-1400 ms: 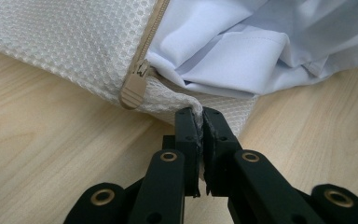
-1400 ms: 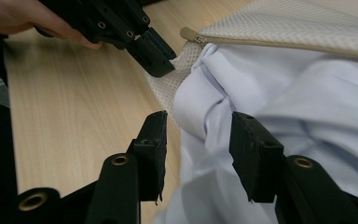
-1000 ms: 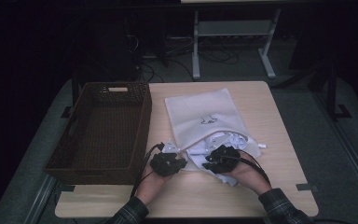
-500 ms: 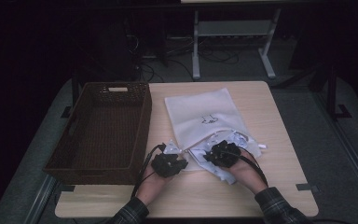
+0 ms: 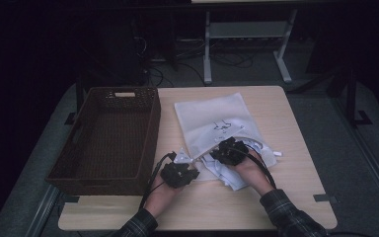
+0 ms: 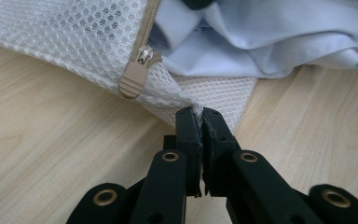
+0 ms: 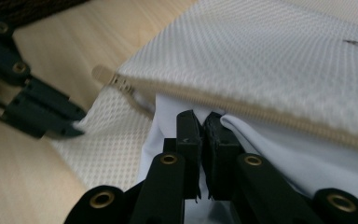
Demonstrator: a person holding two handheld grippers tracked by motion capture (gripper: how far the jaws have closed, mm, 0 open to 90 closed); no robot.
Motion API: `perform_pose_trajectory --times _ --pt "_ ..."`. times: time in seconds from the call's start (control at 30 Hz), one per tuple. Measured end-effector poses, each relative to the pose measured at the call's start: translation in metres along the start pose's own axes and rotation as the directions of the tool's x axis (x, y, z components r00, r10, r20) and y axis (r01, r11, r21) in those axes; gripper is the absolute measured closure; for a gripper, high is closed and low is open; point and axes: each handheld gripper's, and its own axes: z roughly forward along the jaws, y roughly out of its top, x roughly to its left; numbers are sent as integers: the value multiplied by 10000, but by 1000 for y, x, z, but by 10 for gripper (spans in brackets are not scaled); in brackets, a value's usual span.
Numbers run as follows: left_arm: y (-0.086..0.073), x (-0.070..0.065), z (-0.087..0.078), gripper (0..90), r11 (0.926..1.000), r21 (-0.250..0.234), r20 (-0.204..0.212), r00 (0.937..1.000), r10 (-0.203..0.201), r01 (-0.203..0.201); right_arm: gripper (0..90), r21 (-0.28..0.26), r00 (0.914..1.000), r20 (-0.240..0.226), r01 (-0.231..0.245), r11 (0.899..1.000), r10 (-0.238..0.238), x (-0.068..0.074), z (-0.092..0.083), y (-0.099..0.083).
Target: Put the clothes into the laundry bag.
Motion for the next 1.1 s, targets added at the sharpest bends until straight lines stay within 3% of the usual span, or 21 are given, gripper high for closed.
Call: perform_pose_trajectory --times 0.27,0.43,0.63,0.83,1.1 --pt "-1 0 1 865 10000 70 0 10000 -1 1 821 -217 9997 -176 -193 9996 190 -4 14 -2" --pt "-1 2 2 862 9999 80 50 10000 -73 72 687 -198 9996 -219 -153 9997 149 -3 9 -4" --pt "-2 1 4 856 9998 186 -65 9999 -119 120 531 -284 9971 -690 -349 9990 329 1 -10 -8" --pt "-2 1 4 851 9997 203 -63 9999 -93 95 473 -576 9940 -1023 -439 9974 379 3 -41 -16" --pt "-2 0 6 852 9996 278 -118 9999 -14 17 339 -343 9953 -915 -364 9988 331 7 -66 -45"
